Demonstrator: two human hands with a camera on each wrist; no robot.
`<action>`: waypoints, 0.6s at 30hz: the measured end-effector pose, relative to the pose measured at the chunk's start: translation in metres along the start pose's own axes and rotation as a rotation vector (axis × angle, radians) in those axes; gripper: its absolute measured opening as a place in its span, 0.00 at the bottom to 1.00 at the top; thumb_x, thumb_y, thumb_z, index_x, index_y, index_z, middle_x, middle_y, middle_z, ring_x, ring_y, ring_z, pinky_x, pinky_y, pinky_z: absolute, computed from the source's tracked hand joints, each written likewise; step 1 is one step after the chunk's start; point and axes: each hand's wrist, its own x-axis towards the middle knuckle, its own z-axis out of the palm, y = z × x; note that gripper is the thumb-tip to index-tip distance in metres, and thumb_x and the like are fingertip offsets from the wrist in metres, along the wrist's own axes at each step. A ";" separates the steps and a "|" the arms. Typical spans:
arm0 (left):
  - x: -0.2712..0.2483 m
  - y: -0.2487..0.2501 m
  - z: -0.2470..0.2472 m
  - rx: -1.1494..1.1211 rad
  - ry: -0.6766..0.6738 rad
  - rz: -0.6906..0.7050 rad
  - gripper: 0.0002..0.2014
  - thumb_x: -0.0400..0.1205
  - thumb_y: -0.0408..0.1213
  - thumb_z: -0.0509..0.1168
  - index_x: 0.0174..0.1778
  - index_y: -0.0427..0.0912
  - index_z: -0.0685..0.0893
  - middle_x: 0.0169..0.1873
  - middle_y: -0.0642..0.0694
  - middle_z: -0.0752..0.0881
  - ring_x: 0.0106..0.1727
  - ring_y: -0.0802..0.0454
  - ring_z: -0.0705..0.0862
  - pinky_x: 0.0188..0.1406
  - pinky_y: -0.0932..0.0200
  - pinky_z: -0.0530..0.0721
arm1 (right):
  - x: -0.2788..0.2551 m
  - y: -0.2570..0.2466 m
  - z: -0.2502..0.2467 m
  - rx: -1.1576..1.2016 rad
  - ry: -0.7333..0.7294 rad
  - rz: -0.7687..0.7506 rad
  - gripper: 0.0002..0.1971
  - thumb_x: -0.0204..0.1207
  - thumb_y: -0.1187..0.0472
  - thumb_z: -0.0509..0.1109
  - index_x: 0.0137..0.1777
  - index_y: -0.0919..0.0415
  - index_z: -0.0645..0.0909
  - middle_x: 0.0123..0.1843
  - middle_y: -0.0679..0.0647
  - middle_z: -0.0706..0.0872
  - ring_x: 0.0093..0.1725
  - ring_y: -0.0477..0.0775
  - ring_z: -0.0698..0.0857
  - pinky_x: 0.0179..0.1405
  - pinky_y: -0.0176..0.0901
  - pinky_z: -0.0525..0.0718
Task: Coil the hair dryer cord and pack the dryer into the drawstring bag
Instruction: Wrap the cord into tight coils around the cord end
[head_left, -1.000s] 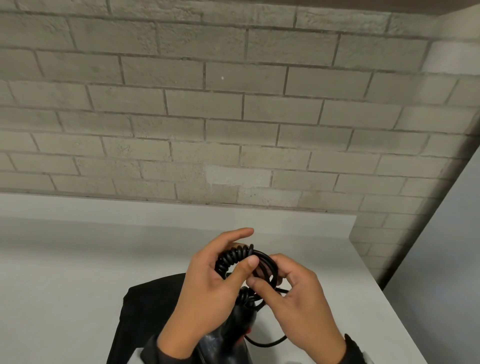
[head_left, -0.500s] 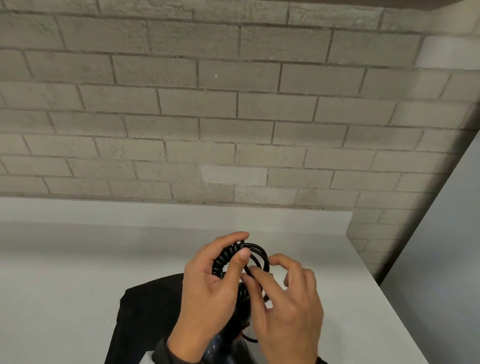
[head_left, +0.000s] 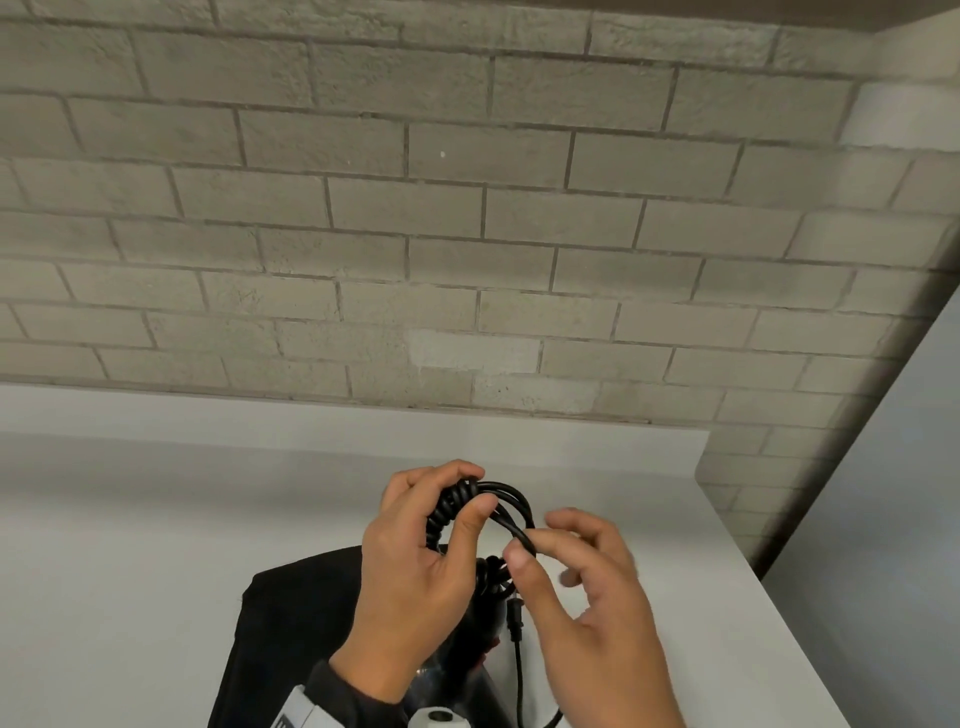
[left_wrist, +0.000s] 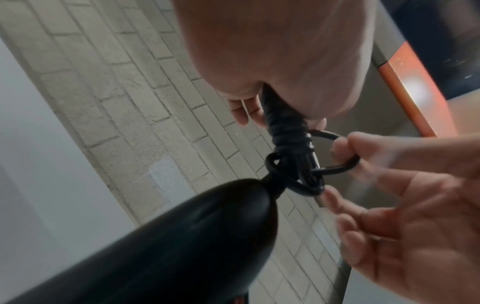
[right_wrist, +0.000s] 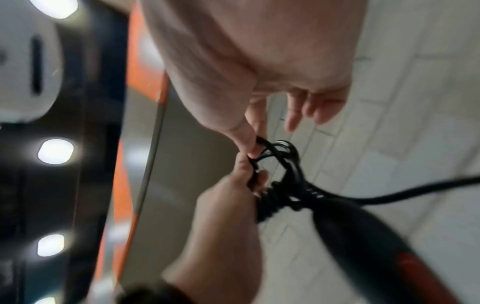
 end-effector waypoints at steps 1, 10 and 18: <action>0.000 0.000 0.001 0.007 0.000 0.004 0.12 0.79 0.51 0.65 0.57 0.55 0.84 0.49 0.51 0.84 0.52 0.61 0.86 0.51 0.76 0.79 | -0.004 0.004 0.003 -0.116 0.077 -0.087 0.07 0.72 0.39 0.69 0.44 0.35 0.87 0.55 0.34 0.77 0.55 0.40 0.77 0.49 0.24 0.74; 0.000 -0.002 0.002 0.080 0.000 0.139 0.14 0.83 0.56 0.62 0.59 0.55 0.83 0.52 0.71 0.79 0.54 0.53 0.83 0.51 0.72 0.80 | -0.004 -0.007 -0.007 0.262 -0.017 0.123 0.03 0.70 0.50 0.79 0.39 0.46 0.92 0.37 0.49 0.92 0.38 0.47 0.89 0.44 0.33 0.85; 0.001 -0.009 0.008 0.055 0.019 0.123 0.13 0.82 0.57 0.63 0.58 0.57 0.83 0.50 0.64 0.79 0.53 0.54 0.84 0.50 0.73 0.81 | 0.002 0.002 -0.019 1.109 -0.299 0.538 0.29 0.30 0.60 0.93 0.29 0.70 0.83 0.15 0.57 0.68 0.18 0.59 0.75 0.20 0.48 0.80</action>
